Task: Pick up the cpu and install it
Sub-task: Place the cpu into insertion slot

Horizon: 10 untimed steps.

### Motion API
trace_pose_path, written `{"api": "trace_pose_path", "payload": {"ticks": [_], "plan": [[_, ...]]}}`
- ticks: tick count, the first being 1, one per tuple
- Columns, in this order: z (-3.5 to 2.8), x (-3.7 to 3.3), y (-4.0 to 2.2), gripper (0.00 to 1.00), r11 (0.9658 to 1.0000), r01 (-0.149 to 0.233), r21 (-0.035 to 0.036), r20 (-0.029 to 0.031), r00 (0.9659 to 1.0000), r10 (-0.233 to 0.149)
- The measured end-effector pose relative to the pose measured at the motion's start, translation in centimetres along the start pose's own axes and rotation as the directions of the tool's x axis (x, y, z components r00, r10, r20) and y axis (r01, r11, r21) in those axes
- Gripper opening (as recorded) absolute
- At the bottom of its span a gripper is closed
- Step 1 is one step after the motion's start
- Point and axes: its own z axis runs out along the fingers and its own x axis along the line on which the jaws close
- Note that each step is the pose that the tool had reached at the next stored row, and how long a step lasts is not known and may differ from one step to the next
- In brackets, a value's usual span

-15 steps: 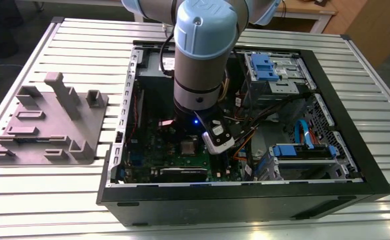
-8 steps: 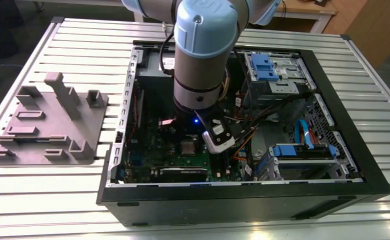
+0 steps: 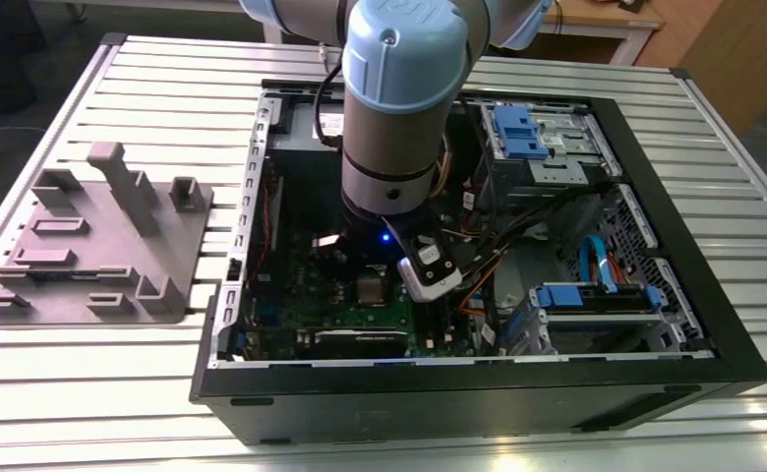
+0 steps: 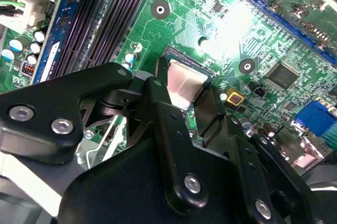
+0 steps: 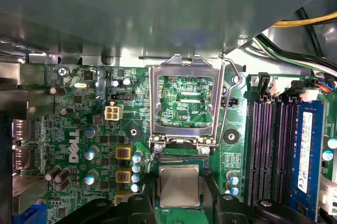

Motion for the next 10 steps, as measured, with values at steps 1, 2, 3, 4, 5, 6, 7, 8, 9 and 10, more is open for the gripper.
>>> {"api": "trace_pose_path", "payload": {"ticks": [1, 2, 3, 4, 5, 6, 7, 8, 9, 10], "plan": [[-0.03, 0.0, -0.01, 0.45, 1.0, 0.0, -0.0006, 0.0002, 1.0, 0.0], [-0.15, -0.01, -0.01, 0.45, 1.0, 0.0, -0.0014, 0.0007, 1.0, 0.0], [-0.37, 0.0, -0.04, 0.45, 1.0, 0.0, -0.0014, 0.0004, 1.0, 0.0], [-0.52, 0.0, -0.06, 0.45, 1.0, 0.0, -0.001, 0.0001, 1.0, 0.0], [-0.53, 0.0, -0.07, 0.45, 1.0, 0.0, -0.0012, 0.0002, 1.0, 0.0], [-0.53, 0.0, -0.07, 0.45, 1.0, 0.0, -0.0012, 0.0002, 1.0, 0.0], [-0.53, 0.01, -0.07, 0.45, 1.0, 0.0, -0.0012, 0.0002, 1.0, 0.0], [-0.52, 0.01, -0.08, 0.45, 1.0, 0.0, -0.0013, 0.0002, 1.0, 0.0], [-0.49, 0.01, -0.08, 0.45, 1.0, -0.001, -0.0016, 0.0001, 1.0, 0.001], [-0.47, 0.01, -0.08, 0.45, 1.0, -0.002, -0.0018, 0.0001, 1.0, 0.002]]}}
